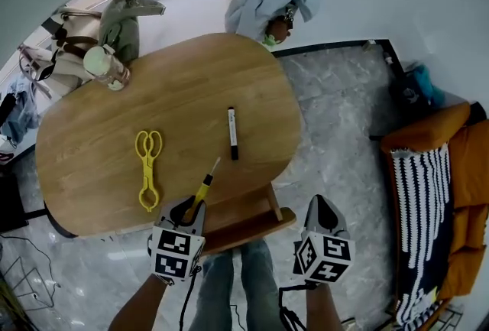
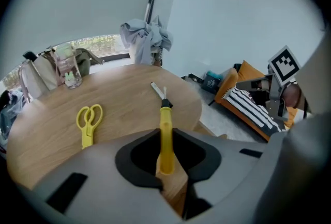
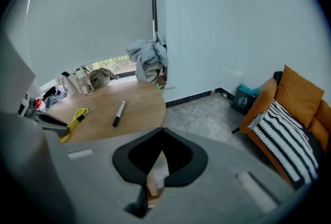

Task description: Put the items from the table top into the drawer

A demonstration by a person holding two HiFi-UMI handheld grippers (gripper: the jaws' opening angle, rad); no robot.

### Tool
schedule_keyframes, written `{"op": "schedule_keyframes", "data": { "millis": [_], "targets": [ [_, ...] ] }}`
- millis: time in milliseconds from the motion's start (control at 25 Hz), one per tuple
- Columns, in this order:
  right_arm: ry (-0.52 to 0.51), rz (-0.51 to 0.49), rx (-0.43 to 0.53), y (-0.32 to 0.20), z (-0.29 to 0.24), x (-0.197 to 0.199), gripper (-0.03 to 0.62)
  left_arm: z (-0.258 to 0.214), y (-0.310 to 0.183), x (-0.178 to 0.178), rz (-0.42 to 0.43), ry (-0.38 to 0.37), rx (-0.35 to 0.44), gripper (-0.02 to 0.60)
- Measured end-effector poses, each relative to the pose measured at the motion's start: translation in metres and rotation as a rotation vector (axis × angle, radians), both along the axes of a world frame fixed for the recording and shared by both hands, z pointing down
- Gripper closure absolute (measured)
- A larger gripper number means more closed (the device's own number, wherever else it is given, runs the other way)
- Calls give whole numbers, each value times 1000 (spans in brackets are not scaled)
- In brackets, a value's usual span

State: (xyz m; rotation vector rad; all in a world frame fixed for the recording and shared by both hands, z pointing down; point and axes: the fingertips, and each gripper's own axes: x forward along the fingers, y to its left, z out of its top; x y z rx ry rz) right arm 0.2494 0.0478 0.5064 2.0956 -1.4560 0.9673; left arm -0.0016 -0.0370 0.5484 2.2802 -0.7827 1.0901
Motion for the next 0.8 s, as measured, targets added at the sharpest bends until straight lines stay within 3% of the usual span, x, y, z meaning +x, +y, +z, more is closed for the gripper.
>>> {"op": "schedule_keyframes", "data": {
  "millis": [480, 800],
  "targets": [
    [-19, 121, -5, 37, 5, 22, 589, 19, 67, 55, 292, -39, -56, 514],
    [-30, 178, -39, 70, 21, 34, 589, 43, 95, 61, 405, -89, -75, 514]
  ]
}}
